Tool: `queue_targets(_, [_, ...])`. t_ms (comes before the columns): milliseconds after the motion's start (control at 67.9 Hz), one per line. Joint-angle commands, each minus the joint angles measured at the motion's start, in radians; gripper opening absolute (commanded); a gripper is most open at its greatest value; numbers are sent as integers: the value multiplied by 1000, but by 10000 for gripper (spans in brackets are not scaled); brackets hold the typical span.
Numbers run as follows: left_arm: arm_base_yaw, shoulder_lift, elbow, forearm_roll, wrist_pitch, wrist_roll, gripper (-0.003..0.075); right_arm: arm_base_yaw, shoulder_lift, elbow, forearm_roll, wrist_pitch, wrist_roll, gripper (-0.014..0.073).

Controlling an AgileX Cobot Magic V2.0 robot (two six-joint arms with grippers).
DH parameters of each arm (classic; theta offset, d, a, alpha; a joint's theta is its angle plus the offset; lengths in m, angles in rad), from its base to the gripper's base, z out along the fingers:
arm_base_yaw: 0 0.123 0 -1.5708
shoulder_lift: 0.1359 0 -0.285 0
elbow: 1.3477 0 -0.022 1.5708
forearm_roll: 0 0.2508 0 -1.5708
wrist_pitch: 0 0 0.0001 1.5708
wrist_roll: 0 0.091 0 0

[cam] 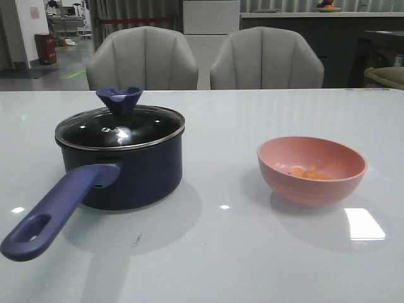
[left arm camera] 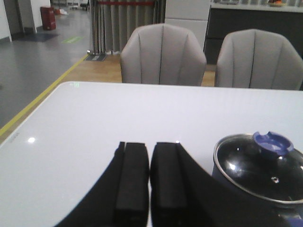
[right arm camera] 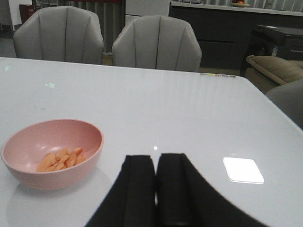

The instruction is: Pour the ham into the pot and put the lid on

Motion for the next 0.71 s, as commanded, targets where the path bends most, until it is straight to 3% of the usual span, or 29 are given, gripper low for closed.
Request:
queue_targets(0, [0, 35, -26, 1, -59, -5, 274, -6, -20, -6, -10, -82, 0, 163])
queue_targets(133, [0, 50, -26, 1, -65, -5, 537, -6, -20, -6, -10, -82, 0, 163])
queue_targets(221, [0, 53, -26, -2, -65, -5, 634, -6, -20, -6, -10, -82, 0, 163])
queue_targets(413, [0, 60, -30, -11, -76, -5, 640, -6, -20, -6, -10, -82, 0, 163])
queue_targets(692, [-39, 352, -255, -7, 187, -5, 640, -6, -20, -6, -10, -82, 0, 163])
